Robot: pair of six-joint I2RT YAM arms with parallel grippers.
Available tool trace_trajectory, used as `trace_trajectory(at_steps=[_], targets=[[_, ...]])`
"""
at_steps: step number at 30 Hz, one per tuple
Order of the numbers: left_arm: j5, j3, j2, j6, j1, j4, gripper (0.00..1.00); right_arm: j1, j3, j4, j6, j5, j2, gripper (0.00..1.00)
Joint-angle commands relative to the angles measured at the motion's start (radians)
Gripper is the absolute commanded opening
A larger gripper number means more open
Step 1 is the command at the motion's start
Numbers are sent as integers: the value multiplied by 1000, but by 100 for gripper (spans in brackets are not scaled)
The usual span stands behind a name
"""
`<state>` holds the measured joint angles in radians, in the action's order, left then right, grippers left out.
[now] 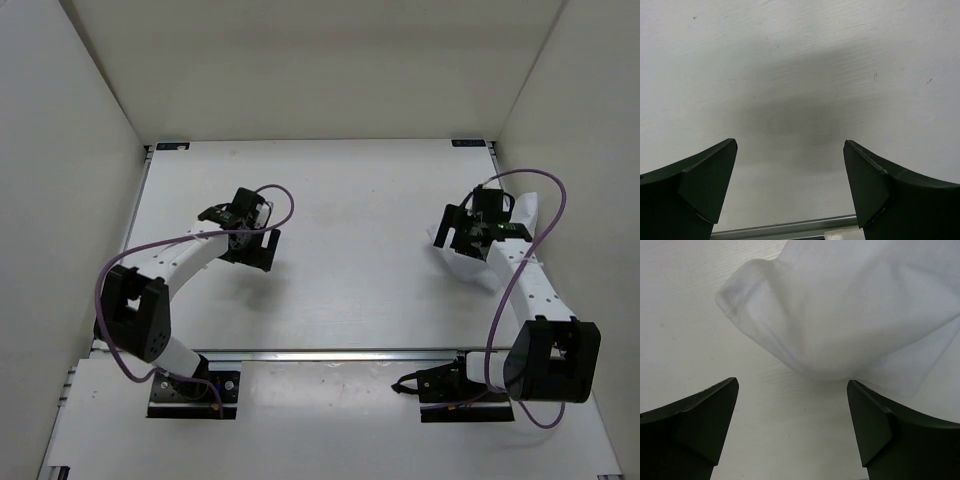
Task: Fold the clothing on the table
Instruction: Grab the skirt from the pile
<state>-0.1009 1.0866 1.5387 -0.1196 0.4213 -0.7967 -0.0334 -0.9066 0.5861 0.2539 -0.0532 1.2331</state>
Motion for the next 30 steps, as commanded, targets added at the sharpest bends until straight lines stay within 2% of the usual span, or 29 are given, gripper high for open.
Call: trace_trajectory(at_steps=[1,4,8,12,19,22,26,30], targets=[[72,-68,-87,14,-1,99,99,18,-103,93,22,-79,55,88],[46,-86,-103,-9,5,123,99,3,-123,124,4,-86,69,88],[119,-109,-120,-5,4,140,99,0,-161,165,-30,-109,91,88],[104,-102,-121,-11,2,126,99,30,-160,106,-105,-128,114,89],[151,-128,-135,-61,-102,136,99,161,-132,28,-189,-221,224,95],[136,-120,-118,-75,-95,145,98,176,-89,-21,-217,-251,258,97],[161,-85,-92,-72,-72,133,99,162,-71,-57,-188,-269,276,96],[193,-41,-49,-2,-75,136,98,179,-48,-160,-214,-316,299,89]])
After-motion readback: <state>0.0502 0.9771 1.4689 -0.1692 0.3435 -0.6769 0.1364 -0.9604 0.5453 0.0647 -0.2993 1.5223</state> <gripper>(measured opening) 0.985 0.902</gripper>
